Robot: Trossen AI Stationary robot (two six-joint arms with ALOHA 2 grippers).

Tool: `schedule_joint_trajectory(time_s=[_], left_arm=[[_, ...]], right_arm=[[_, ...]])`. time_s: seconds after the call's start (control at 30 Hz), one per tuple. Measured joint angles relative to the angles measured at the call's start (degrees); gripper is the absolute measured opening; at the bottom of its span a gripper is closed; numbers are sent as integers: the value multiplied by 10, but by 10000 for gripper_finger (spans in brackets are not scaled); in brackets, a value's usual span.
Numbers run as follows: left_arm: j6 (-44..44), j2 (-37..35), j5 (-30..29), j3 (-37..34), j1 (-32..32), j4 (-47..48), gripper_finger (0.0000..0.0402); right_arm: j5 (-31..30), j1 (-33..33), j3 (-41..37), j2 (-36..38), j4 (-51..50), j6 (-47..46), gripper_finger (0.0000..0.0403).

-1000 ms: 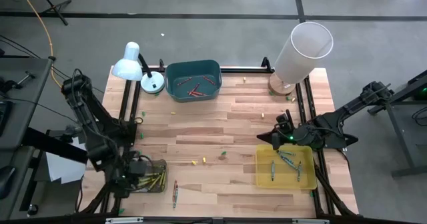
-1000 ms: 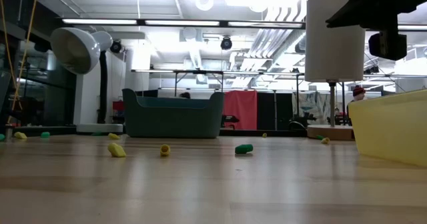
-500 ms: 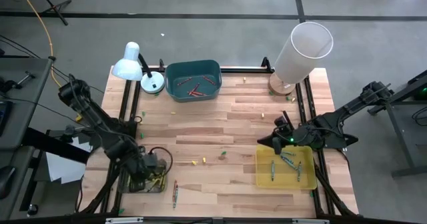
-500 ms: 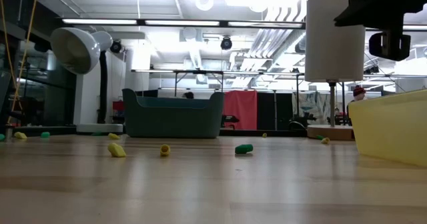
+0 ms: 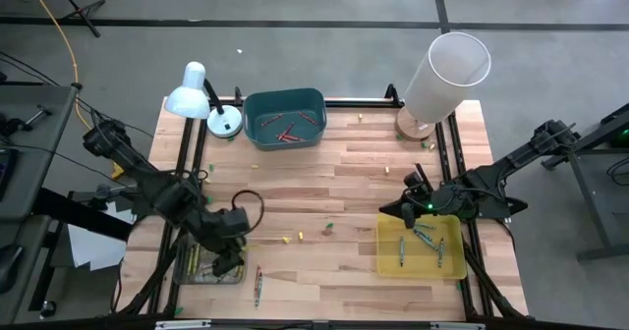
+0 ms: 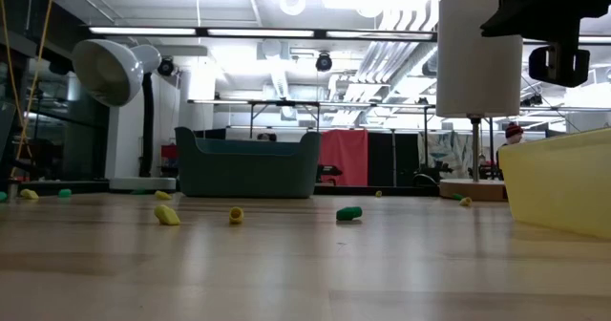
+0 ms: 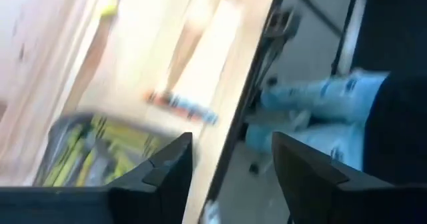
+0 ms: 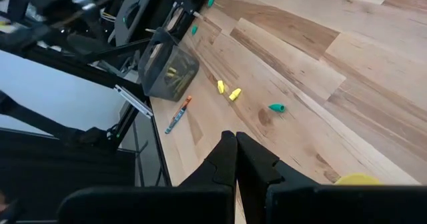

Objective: Sort crayons
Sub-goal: Put the blue crayon into the yellow bin

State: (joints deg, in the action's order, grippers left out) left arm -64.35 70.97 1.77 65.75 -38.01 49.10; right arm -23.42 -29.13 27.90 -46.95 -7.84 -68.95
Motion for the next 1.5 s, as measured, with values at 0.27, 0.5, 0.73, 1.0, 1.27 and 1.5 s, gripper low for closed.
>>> schedule_joint_trajectory(time_s=[0.27, 0.5, 0.73, 1.0, 1.27, 1.5], left_arm=[[-38, 189, 0, 222, 21, 138, 176], [-167, 395, -35, 436, 17, 389, 172], [-296, 509, -66, 536, 14, 369, 172], [-390, 569, -49, 539, -12, 327, 172], [-476, 629, 10, 538, -47, 315, 172], [-536, 635, 20, 489, -58, 281, 172]], right_arm=[[0, 0, 0, 0, 0, 21, 0], [27, 0, 0, 0, -3, 53, 0], [32, 0, 0, 0, -23, 64, 0], [34, 0, 0, 0, -59, 64, 0], [33, 0, 0, 0, -66, 64, 0], [33, 0, 0, 0, -70, 64, 0]])
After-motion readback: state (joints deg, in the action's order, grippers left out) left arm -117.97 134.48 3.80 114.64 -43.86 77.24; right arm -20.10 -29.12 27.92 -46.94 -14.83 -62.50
